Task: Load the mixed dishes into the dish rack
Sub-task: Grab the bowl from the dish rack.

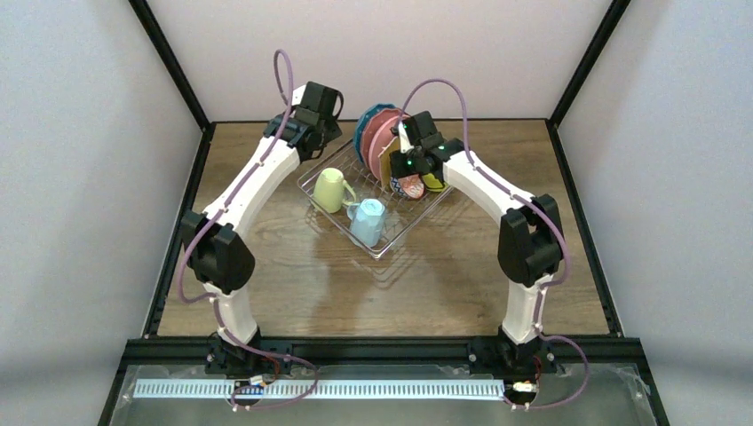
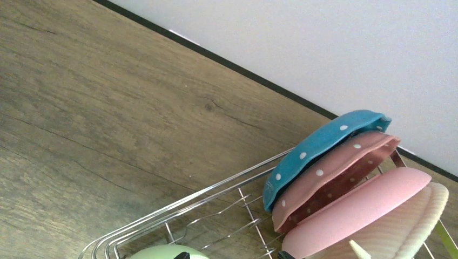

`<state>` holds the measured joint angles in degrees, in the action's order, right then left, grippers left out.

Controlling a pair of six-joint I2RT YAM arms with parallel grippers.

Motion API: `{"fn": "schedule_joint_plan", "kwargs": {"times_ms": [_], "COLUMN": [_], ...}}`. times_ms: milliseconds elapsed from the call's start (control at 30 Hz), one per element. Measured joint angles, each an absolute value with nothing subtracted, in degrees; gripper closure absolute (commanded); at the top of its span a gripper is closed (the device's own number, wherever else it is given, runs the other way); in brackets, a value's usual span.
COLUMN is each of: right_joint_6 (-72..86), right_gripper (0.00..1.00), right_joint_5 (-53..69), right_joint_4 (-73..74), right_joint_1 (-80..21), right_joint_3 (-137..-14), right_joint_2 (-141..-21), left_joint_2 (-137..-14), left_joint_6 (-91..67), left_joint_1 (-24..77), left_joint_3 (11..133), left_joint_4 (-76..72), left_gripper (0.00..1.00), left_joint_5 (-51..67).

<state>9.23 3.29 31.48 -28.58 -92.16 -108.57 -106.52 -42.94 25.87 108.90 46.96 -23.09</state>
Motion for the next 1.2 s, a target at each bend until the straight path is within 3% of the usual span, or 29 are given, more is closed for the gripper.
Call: {"fn": "schedule_joint_plan", "kwargs": {"times_ms": [600,700,933,1200], "right_joint_6": [9.02,9.17,10.66,12.84], "right_gripper": [0.40,0.48,0.98,0.99], "right_joint_5": [6.17,7.03,9.72,12.08], "right_joint_4": [30.13,29.95,29.61,27.05], "right_joint_1": [-26.59,-26.59,-26.57,-25.61], "right_joint_3": [-96.55,-96.55,-96.55,-94.48], "right_joint_2": [-115.50,-116.49,-117.12,-116.64], "left_joint_2": [-106.54,-106.56,-106.67,-106.72], "left_joint_6": [-42.65,-42.61,-42.54,-42.35], "left_joint_1": [21.82,21.21,20.21,19.88], "left_joint_3": [103.55,103.13,101.80,101.12], "left_joint_4": [41.69,41.17,39.79,39.40], "left_gripper": [0.08,0.08,0.08,0.08], "left_joint_5": [-20.21,-20.01,-19.16,-18.76]}}
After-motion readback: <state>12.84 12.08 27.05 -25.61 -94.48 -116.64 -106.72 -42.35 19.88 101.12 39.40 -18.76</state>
